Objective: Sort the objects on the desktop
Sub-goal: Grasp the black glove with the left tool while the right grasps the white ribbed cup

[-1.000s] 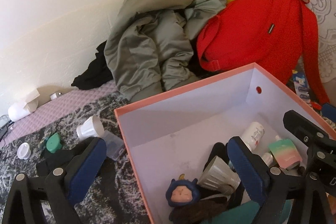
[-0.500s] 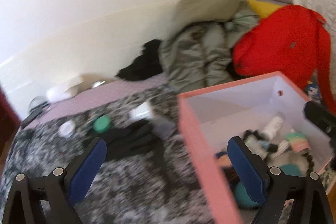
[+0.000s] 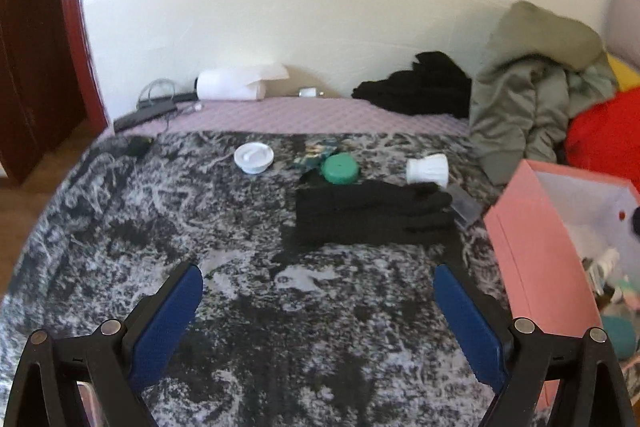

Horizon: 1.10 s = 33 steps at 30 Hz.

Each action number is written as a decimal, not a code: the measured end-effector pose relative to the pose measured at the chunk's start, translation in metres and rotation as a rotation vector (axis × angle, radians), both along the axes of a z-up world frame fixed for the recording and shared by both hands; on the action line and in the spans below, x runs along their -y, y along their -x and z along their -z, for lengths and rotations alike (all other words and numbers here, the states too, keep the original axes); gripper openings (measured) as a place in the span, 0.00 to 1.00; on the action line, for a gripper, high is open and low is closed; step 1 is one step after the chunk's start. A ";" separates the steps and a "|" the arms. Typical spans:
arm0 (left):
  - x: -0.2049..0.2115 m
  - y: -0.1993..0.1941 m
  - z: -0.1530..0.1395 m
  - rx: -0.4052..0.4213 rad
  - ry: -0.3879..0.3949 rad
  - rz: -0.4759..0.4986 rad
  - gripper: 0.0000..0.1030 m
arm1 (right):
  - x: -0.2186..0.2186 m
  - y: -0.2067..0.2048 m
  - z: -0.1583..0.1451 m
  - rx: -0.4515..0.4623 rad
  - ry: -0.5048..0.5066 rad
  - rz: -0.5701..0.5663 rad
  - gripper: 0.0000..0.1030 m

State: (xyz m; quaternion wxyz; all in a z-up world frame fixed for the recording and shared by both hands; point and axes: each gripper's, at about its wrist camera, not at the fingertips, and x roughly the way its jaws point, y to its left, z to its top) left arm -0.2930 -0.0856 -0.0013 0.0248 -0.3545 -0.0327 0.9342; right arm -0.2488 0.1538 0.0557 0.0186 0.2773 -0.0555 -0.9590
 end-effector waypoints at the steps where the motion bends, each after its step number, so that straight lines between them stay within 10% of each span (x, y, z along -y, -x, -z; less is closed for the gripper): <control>1: 0.001 0.008 0.006 0.010 -0.009 0.012 0.94 | 0.011 0.009 0.004 0.012 -0.004 -0.012 0.96; 20: -0.018 0.198 0.150 0.284 -0.174 0.174 0.92 | 0.072 0.276 0.133 0.308 0.000 -0.005 0.96; 29: -0.068 0.238 0.173 0.280 -0.072 0.210 0.90 | 0.066 0.345 0.191 0.363 -0.105 0.070 0.95; 31: -0.065 0.239 0.171 0.282 -0.070 0.181 0.32 | 0.057 0.354 0.200 0.369 -0.106 0.094 0.57; 33: -0.053 0.238 0.165 0.309 -0.110 0.149 0.10 | 0.043 0.353 0.206 0.377 -0.037 0.098 0.57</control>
